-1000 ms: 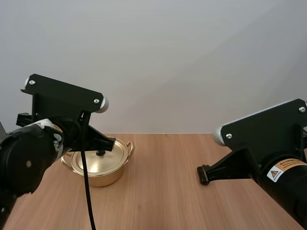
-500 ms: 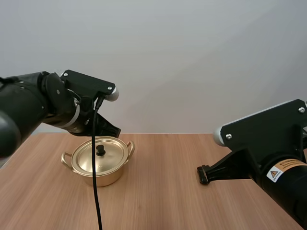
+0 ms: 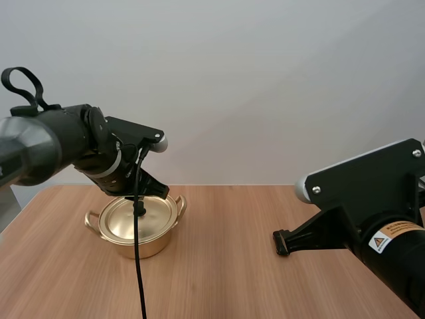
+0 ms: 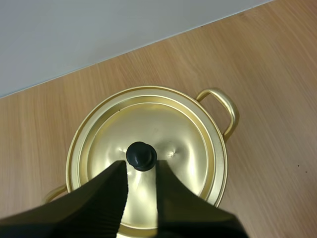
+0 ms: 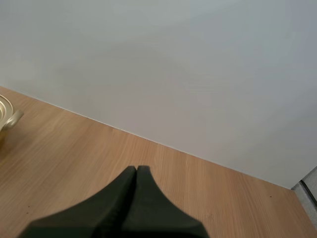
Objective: Open the pot, put the car inside, and close it
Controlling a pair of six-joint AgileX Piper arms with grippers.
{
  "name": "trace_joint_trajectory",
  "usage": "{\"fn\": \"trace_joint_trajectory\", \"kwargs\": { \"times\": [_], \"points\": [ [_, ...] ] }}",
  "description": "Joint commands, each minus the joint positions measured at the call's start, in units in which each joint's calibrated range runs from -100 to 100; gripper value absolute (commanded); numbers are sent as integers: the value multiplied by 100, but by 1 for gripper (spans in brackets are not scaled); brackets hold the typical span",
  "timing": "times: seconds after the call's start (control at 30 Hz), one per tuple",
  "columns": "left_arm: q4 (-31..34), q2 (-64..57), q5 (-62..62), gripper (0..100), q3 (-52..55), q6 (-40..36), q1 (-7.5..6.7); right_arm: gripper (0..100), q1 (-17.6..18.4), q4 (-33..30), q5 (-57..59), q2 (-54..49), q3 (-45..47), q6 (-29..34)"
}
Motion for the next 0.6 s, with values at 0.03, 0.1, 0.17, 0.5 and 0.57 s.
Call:
{"fn": "trace_joint_trajectory", "kwargs": {
  "times": [0.03, 0.1, 0.17, 0.5, 0.57],
  "points": [
    [31, 266, 32, 81, -122, -92, 5, 0, -2, 2, -5, 0, 4, 0],
    [70, 425, 70, 82, -222, -150, 5, 0, -2, 2, -5, 0, 4, 0],
    [86, 612, 165, 82, -352, -144, 5, 0, -2, 2, -5, 0, 4, 0],
    [262, 1622, 495, 82, -718, -120, 5, 0, -2, 2, -5, 0, 4, 0],
    [292, 1787, 495, 82, -718, -120, 5, 0, -2, 2, -5, 0, 4, 0]
  ]
}}
